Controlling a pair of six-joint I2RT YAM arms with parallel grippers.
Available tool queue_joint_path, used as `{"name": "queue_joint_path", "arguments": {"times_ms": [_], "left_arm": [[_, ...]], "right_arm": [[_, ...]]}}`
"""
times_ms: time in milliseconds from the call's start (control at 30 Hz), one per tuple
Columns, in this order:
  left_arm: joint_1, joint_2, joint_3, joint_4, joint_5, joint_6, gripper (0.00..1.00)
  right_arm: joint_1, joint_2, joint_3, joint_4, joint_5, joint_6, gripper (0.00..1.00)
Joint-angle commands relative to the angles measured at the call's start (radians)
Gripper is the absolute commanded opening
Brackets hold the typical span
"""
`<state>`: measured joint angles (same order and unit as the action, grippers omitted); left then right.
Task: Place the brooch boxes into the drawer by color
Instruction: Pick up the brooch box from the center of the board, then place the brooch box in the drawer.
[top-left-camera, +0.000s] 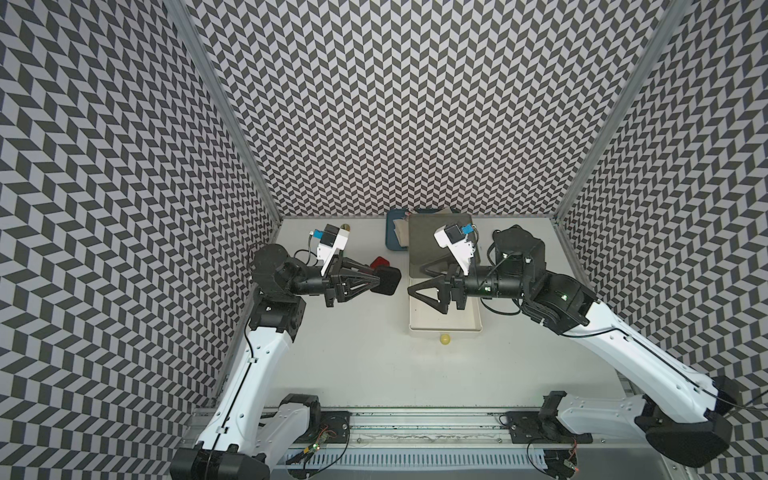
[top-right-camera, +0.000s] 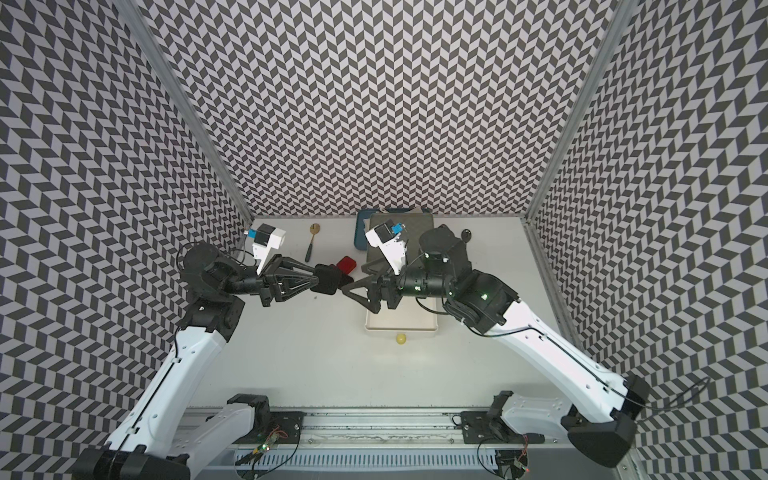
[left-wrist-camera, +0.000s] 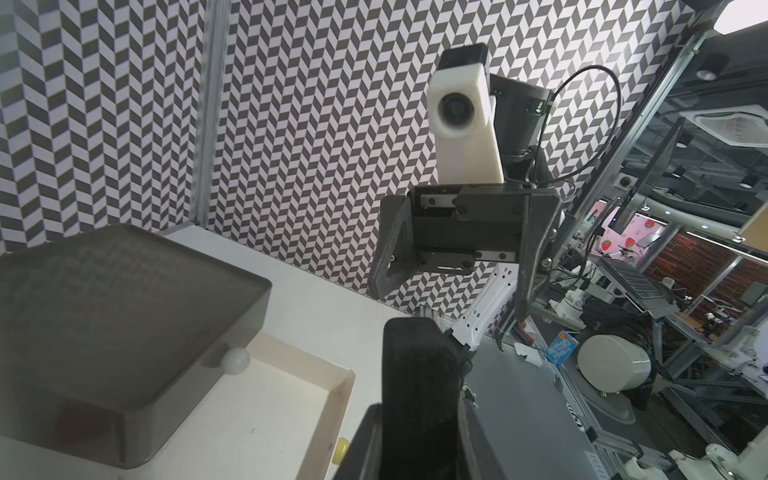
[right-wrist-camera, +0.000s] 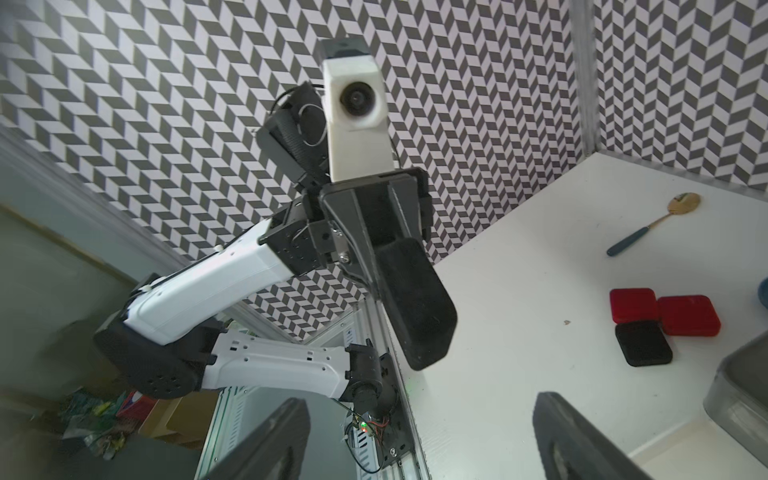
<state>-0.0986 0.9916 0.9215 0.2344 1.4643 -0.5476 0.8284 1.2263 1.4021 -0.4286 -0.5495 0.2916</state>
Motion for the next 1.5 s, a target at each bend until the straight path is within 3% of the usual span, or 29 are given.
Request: {"name": "queue_joint_path", "arguments": {"times_ms": [0, 367, 1333, 1367, 1400, 1433, 1467], "left_arm": [[-0.015, 0.005, 0.04, -0.027, 0.041, 0.021, 0.0], [-0.028, 0.014, 0.044, -0.079, 0.057, 0.066, 0.0], [-0.05, 0.025, 0.068, -0.101, 0.064, 0.088, 0.0], [-0.049, 0.025, 0.069, -0.101, 0.062, 0.087, 0.0], [-0.049, 0.025, 0.071, -0.102, 0.063, 0.089, 0.0], [-0.049, 0.027, 0.071, -0.104, 0.062, 0.089, 0.0], [-0.049, 0.027, 0.072, -0.106, 0.062, 0.091, 0.0]], "right_arm": [[-0.002, 0.027, 0.019, 0.11, -0.123, -0.009, 0.81], [-0.001, 0.061, -0.028, 0.217, -0.095, -0.006, 0.73], [0.003, 0.105, -0.053, 0.266, -0.106, -0.022, 0.72], [0.002, 0.105, -0.057, 0.256, -0.121, -0.015, 0.45], [0.003, 0.108, -0.06, 0.245, -0.131, -0.022, 0.12], [0.002, 0.11, -0.058, 0.236, -0.128, -0.025, 0.0], [0.002, 0.111, -0.061, 0.232, -0.128, -0.028, 0.0]]}}
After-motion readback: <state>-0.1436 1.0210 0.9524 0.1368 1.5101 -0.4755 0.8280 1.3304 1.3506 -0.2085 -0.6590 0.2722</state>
